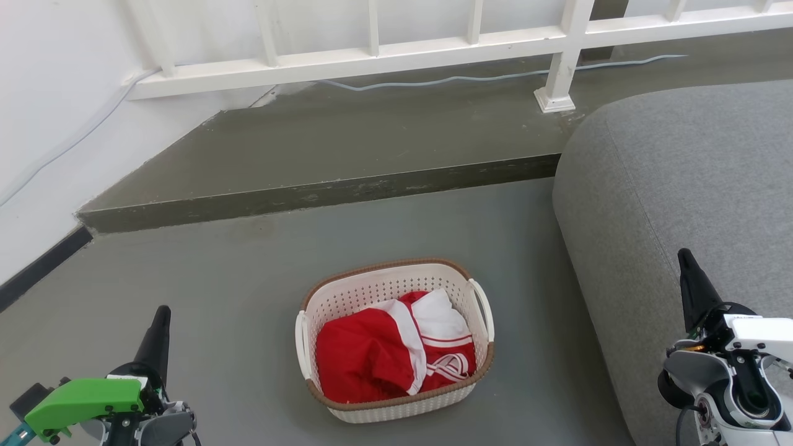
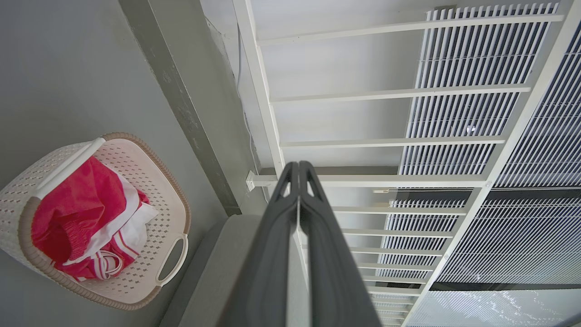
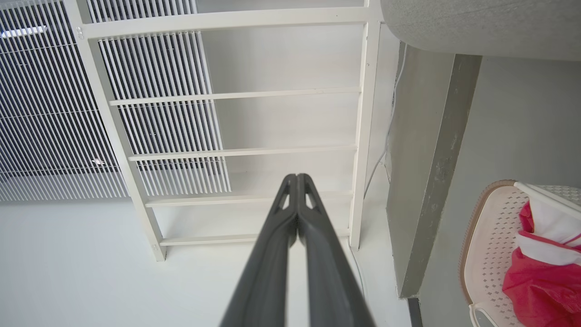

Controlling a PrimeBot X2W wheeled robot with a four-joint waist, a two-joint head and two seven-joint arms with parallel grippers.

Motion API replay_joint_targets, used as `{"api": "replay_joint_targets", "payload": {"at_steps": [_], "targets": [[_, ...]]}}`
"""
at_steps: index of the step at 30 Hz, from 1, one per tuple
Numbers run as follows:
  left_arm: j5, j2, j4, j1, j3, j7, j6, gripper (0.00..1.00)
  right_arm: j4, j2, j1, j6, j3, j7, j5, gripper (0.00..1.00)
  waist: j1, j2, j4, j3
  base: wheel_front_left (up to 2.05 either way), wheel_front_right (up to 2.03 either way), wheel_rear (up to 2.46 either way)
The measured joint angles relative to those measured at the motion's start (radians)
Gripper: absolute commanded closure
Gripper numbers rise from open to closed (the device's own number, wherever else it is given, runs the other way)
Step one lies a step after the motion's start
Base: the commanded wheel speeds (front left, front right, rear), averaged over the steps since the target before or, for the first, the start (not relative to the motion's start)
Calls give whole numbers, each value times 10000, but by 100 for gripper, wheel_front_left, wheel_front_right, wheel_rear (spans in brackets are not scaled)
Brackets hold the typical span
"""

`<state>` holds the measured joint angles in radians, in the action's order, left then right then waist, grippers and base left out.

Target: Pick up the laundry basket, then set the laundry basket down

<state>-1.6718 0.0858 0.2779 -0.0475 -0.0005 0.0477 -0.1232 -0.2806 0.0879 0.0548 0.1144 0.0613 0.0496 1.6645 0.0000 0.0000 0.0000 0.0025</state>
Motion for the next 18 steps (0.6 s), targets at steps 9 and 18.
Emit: {"api": "replay_joint_targets", "payload": {"at_steps": [9,18], "targets": [[2,-2,6,-6,4,0,0,100,-4,-4,1,0,10,2,0,100,0,0,0,0,0,0,0],[2,-4,8,-43,12,2,0,100,-6,-6,1,2,15,13,0,100,0,0,0,0,0,0,0]]}}
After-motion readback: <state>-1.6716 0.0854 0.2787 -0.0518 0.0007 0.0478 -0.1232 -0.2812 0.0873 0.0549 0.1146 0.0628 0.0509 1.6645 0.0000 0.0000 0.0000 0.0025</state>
